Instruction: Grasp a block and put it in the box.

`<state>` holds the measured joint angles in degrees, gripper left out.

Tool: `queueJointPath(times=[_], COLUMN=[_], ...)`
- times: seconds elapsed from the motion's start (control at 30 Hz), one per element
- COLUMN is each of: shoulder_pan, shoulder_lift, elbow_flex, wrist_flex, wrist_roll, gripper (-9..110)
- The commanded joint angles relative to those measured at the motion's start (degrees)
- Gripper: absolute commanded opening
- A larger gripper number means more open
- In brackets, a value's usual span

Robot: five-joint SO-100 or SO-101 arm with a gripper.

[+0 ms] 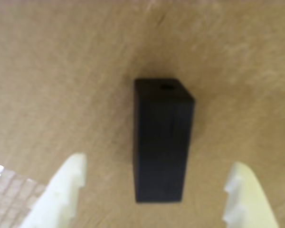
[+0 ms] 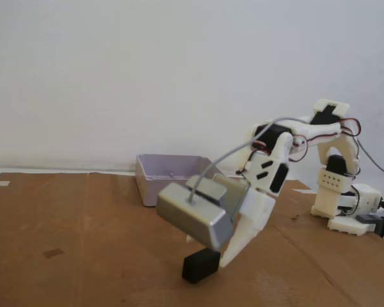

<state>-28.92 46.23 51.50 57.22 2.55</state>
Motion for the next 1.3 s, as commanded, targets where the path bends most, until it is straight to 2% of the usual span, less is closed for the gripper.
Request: queueJointPath(times=[0.0,0.6,1.27], shoulder_pan=[0.44,2.90,2.55], shoulder_lift=[1.93,0.09,-7.65], elbow_flex=[-6.86,-6.42,-13.80], wrist_flex=[-0.88,-0.97,-1.14], wrist_roll=[-0.44,-0.44,-0.35], gripper=[36,35,35])
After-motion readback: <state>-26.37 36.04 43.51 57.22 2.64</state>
